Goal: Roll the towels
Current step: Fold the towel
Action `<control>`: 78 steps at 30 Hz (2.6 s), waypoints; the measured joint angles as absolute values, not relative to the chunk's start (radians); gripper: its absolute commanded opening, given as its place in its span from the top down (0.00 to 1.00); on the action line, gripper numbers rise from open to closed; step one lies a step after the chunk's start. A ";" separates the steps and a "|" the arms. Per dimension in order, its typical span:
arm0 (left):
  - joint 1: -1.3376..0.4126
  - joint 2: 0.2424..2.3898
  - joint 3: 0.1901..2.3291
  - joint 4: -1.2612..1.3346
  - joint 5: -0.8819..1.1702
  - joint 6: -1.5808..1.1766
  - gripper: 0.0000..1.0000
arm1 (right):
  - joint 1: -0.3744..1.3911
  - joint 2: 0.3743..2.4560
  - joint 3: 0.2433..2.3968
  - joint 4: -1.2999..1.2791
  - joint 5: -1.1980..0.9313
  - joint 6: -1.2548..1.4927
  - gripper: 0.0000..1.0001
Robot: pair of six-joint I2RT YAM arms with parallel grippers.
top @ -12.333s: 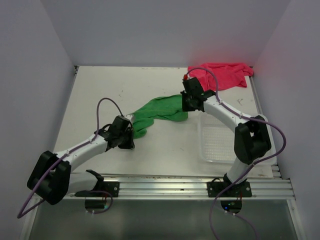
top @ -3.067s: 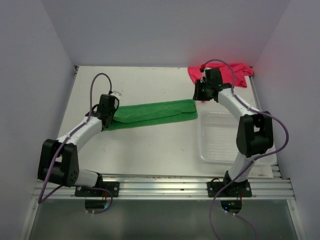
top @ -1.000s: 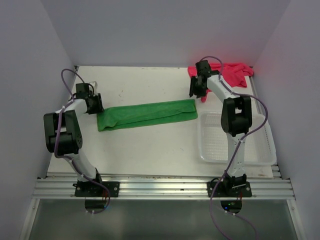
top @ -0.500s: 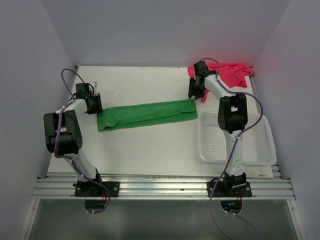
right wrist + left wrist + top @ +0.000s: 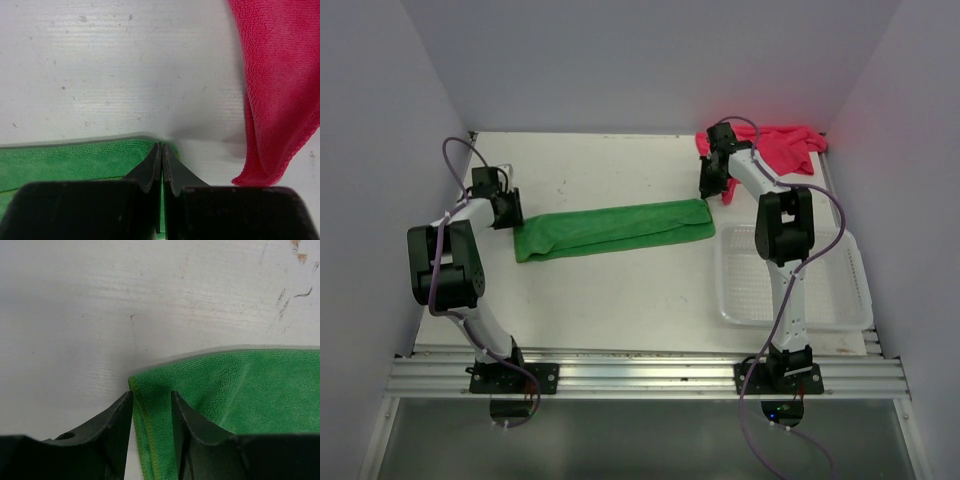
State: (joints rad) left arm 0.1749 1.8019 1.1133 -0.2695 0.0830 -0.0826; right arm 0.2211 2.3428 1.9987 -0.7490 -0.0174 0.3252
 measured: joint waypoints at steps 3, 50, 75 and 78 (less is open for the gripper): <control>0.175 1.802 1.106 -0.270 0.066 -0.081 0.60 | 0.221 2.343 1.999 -0.749 -0.022 0.325 1.00; 0.175 1.672 1.025 -0.113 0.046 -0.094 1.00 | 0.221 2.199 1.962 -0.738 -0.025 0.302 0.75; 0.176 1.672 1.020 -0.113 0.037 -0.094 1.00 | 0.222 2.368 2.061 -0.858 -0.011 0.294 0.63; 0.176 1.672 1.020 -0.114 0.037 -0.094 1.00 | 0.222 2.370 2.062 -0.859 -0.011 0.294 0.63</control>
